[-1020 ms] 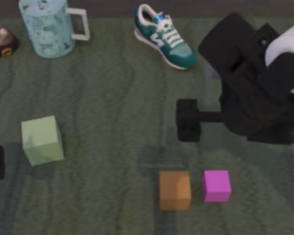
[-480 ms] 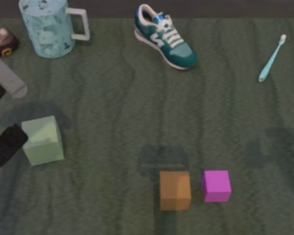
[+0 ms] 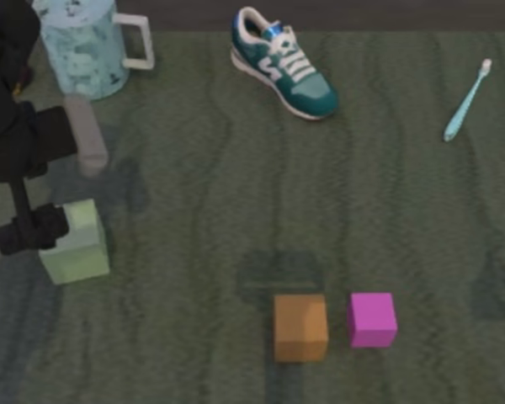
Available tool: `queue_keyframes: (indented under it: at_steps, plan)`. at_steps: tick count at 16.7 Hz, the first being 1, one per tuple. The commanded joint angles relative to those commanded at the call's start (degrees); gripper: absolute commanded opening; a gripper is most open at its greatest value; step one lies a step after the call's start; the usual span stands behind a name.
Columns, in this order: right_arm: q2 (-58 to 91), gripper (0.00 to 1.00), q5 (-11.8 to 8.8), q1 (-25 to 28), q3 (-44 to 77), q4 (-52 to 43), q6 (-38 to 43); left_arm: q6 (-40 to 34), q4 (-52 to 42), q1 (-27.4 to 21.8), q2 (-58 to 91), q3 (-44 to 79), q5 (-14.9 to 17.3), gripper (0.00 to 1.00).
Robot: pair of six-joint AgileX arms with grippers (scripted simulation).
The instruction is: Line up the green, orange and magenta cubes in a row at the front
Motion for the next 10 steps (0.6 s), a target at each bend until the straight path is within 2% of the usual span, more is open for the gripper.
queue_keyframes:
  at_steps: [3, 5, 10]
  plan:
    - [-5.91, 1.00, -2.57, -2.96, -4.94, 5.69, -2.40, 4.12, -3.82, -0.76, 6.57, 5.53, 0.07, 1.00]
    - [-8.03, 1.00, -3.58, -3.88, -6.37, 7.62, -3.06, 5.52, -5.09, -1.01, 8.74, 7.47, 0.11, 1.00]
    - [-8.39, 1.00, -3.77, -4.04, -6.61, 7.97, -3.17, 5.91, -5.39, -0.80, 9.40, 7.96, 0.10, 1.00]
